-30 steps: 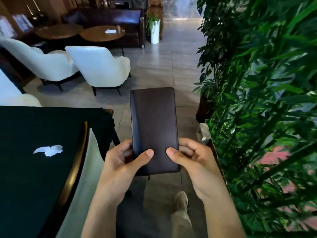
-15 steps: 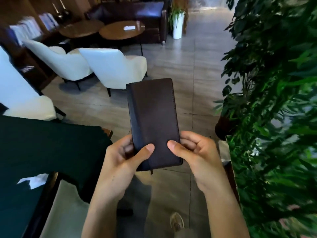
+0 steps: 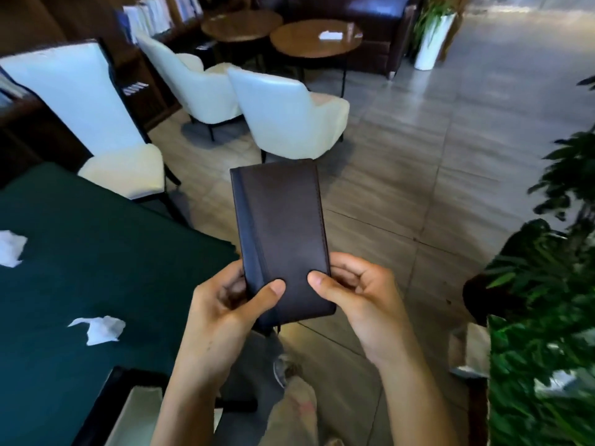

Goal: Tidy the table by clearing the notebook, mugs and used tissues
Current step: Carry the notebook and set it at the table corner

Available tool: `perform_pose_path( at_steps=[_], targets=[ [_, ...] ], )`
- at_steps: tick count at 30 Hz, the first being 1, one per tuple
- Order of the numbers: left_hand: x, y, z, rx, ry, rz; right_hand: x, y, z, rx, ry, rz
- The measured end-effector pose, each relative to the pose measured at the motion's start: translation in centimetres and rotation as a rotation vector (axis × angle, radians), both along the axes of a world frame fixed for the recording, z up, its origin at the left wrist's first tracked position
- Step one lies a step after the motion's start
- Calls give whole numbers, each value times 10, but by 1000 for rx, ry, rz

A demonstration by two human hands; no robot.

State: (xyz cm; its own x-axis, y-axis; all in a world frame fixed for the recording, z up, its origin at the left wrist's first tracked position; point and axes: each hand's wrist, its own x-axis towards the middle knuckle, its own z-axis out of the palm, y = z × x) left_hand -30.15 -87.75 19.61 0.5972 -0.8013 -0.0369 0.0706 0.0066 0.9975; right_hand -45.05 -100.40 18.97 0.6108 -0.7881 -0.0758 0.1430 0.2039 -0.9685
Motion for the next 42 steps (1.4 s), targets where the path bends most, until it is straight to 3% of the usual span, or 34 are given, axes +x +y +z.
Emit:
perform_pose_path(
  at_steps=[6,14,18,26,33,39,42],
  targets=[
    [80,-30,-13,-54,59,156,101,-51,3,-74,15,196],
    [174,-42,-64,41,420,509,249,-85,-45,-140,317,479],
    [199,-31,-102,182,499,680,303,-82,-92,-100,440,586],
    [228,-19,-166,243,761,912,372,-70,-176,122,624,807],
    [239,-36,-217,405,867,1158,407,-65,-220,78,809,936],
    [239,-49,-232,626,819,1254,416,-70,-244,-136,950,1011],
    [241,-51,-229,883,633,1214,424,-72,-247,-495,973,1098]
  ],
)
